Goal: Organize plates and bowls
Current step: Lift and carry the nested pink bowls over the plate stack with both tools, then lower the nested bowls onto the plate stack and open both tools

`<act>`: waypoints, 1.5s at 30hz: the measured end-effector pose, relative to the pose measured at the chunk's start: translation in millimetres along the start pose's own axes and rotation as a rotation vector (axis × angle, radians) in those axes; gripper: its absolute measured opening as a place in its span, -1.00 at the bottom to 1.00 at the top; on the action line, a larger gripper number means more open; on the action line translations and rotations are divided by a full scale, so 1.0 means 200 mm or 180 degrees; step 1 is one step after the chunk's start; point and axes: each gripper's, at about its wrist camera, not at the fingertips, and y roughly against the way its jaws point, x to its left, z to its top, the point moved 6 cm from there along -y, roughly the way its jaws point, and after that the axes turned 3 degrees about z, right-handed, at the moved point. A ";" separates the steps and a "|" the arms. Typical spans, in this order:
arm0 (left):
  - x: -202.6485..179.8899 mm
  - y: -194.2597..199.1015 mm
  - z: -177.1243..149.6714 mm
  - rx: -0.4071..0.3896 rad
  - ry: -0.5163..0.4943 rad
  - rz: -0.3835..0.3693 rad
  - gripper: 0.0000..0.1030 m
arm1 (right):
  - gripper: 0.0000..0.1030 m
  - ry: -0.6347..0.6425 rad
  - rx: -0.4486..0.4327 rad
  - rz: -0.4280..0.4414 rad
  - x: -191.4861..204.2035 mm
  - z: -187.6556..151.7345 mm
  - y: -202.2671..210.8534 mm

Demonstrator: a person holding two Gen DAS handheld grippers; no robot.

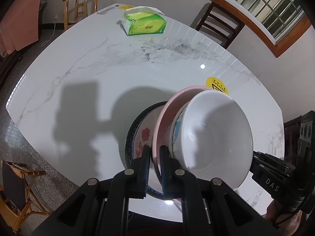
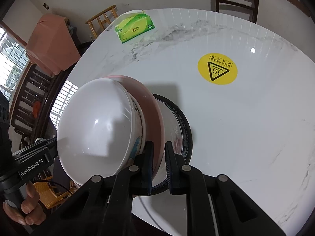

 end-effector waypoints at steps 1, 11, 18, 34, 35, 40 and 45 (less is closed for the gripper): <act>0.00 -0.01 0.00 0.0003 0.0003 -0.0003 -0.85 | -0.73 -0.0003 0.0004 -0.0006 0.00 0.00 -0.01; 0.03 -0.07 0.02 0.0023 -0.0003 -0.0032 -0.85 | -0.72 -0.0028 0.0053 -0.0055 0.00 0.00 -0.06; 0.05 -0.10 0.01 0.0009 0.0000 -0.0009 -0.85 | -0.70 -0.0026 0.0123 -0.0077 -0.01 -0.02 -0.12; 0.06 -0.11 0.00 -0.0140 -0.0098 0.0069 -0.80 | -0.58 0.0052 -0.0015 -0.0136 -0.01 -0.03 -0.11; 0.06 -0.11 0.00 -0.0173 -0.0113 0.0070 -0.79 | -0.52 0.0051 -0.0025 -0.0148 -0.01 -0.03 -0.11; 0.08 -0.06 0.01 -0.0349 -0.0121 0.0057 -0.67 | -0.02 0.0052 -0.0151 -0.0256 -0.06 -0.04 -0.08; 0.08 0.02 0.00 -0.0623 -0.0245 0.0092 -0.41 | 0.40 0.0123 -0.0374 -0.0299 -0.09 -0.06 -0.01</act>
